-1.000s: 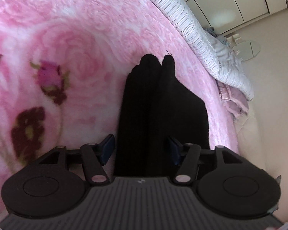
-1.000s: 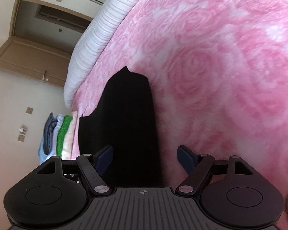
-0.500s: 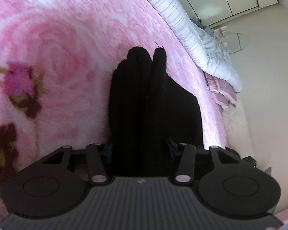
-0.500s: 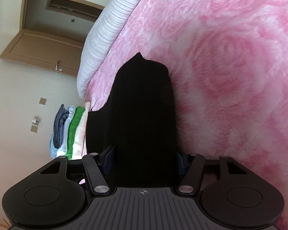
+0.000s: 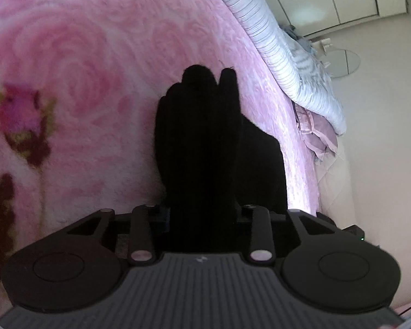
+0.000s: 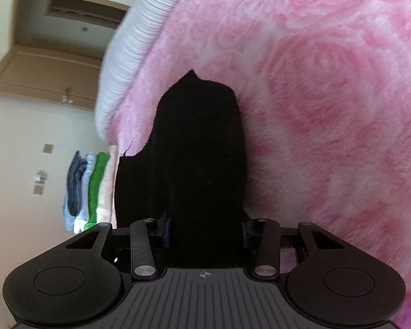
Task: Fold clothes
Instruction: 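Grasp the folded black square's sides with both grippers, then lift the black square with both grippers and carry it onto the clothes stack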
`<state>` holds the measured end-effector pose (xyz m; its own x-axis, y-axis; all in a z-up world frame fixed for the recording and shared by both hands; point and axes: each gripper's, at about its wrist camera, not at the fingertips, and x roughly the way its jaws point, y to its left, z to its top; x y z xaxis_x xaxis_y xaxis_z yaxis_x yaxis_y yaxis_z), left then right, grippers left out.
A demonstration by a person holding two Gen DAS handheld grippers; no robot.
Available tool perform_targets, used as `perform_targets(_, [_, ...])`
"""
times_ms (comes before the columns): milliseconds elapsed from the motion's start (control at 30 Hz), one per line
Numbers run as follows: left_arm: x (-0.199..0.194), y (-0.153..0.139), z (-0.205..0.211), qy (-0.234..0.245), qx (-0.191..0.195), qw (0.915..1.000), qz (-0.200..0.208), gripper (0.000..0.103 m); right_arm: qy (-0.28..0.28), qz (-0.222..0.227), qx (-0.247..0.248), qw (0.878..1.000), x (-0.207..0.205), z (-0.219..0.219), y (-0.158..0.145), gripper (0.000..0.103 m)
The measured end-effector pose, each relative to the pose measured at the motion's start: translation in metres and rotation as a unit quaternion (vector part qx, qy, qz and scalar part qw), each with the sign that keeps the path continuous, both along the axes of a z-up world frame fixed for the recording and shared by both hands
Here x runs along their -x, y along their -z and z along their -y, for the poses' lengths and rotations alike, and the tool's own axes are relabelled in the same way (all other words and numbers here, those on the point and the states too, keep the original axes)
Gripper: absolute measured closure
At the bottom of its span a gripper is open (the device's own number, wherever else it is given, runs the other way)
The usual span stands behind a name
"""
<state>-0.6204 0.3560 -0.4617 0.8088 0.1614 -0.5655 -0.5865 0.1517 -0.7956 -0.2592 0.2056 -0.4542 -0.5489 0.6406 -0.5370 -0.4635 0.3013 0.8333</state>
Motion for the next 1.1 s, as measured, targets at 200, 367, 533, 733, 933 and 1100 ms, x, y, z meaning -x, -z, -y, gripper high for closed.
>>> perform_targets(200, [0.041, -0.059, -0.011, -0.014, 0.033, 0.9994, 0.001, 0.075, -0.023, -0.002, 0.006, 1.0, 0.035, -0.021, -0.074, 0.062])
perform_targets(367, [0.123, -0.139, -0.034, -0.052, 0.017, 0.9984, 0.011, 0.075, -0.038, -0.027, -0.011, 0.999, 0.089, -0.053, -0.138, 0.062])
perform_targets(533, [0.226, -0.224, -0.075, -0.075, -0.022, 0.9969, 0.006, 0.075, -0.053, -0.041, -0.038, 0.997, 0.183, -0.108, -0.212, 0.062])
perform_targets(733, [0.355, -0.296, -0.144, -0.083, -0.074, 0.9935, -0.025, 0.075, -0.054, -0.068, -0.073, 0.994, 0.313, -0.189, -0.27, 0.062])
perform_targets(933, [0.43, -0.307, -0.229, -0.093, -0.093, 0.9896, -0.058, 0.075, -0.111, -0.061, -0.074, 0.989, 0.414, -0.29, -0.272, 0.062])
perform_targets(1100, [0.462, -0.294, -0.305, -0.095, -0.103, 0.9891, -0.044, 0.075, -0.106, -0.031, -0.093, 0.99, 0.469, -0.352, -0.268, 0.062])
